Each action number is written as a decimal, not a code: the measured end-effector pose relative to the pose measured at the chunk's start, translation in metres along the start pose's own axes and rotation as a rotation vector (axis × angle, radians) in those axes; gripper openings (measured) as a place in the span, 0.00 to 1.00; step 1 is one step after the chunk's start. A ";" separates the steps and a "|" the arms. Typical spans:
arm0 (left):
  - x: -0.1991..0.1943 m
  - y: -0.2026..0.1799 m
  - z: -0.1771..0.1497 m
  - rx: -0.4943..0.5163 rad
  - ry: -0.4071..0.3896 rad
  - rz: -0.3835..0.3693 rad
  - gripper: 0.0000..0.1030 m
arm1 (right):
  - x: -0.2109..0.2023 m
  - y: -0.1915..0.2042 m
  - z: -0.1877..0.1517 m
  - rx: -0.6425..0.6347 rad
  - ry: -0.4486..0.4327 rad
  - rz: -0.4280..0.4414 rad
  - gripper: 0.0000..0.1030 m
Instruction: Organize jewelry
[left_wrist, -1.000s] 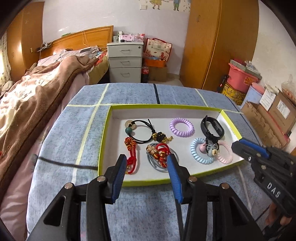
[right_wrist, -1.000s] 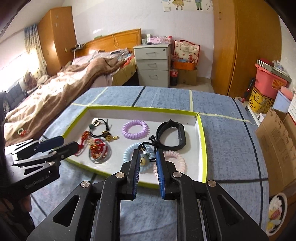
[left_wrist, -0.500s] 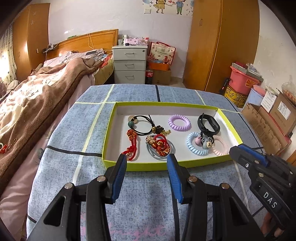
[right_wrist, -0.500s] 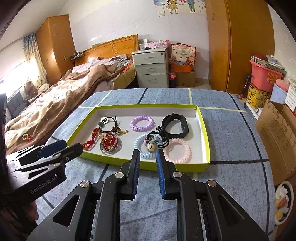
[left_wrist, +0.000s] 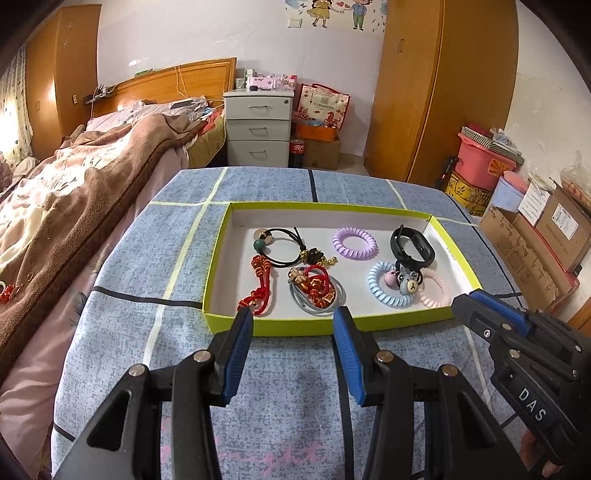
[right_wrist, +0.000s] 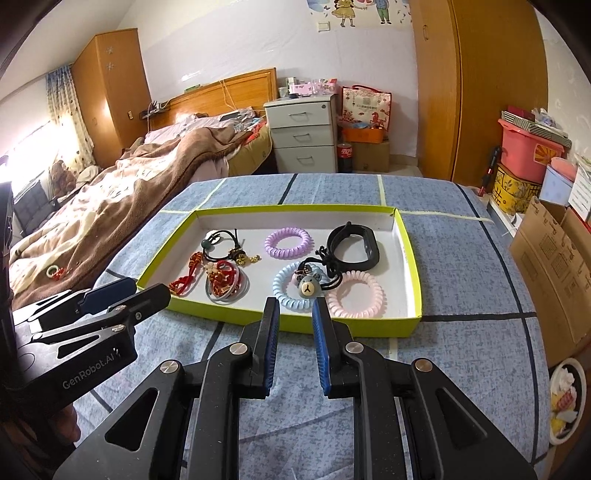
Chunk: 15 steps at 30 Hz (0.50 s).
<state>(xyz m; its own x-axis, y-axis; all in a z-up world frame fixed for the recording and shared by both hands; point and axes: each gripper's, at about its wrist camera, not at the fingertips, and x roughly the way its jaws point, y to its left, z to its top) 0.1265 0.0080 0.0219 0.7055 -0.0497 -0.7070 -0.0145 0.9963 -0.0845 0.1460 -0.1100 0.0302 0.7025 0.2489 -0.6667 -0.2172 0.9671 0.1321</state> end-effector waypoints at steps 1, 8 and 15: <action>0.000 0.000 0.000 0.001 0.002 0.003 0.46 | 0.000 0.000 0.000 0.001 -0.001 0.001 0.18; 0.001 0.001 0.000 -0.001 0.008 0.006 0.46 | -0.001 0.001 -0.001 -0.001 0.004 -0.003 0.18; 0.002 0.002 -0.001 -0.003 0.014 -0.002 0.46 | -0.001 0.001 -0.001 0.001 0.006 -0.004 0.18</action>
<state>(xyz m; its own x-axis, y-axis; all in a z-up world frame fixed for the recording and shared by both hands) 0.1270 0.0098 0.0196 0.6955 -0.0531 -0.7166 -0.0151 0.9960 -0.0885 0.1438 -0.1091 0.0302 0.6992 0.2442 -0.6720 -0.2135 0.9683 0.1298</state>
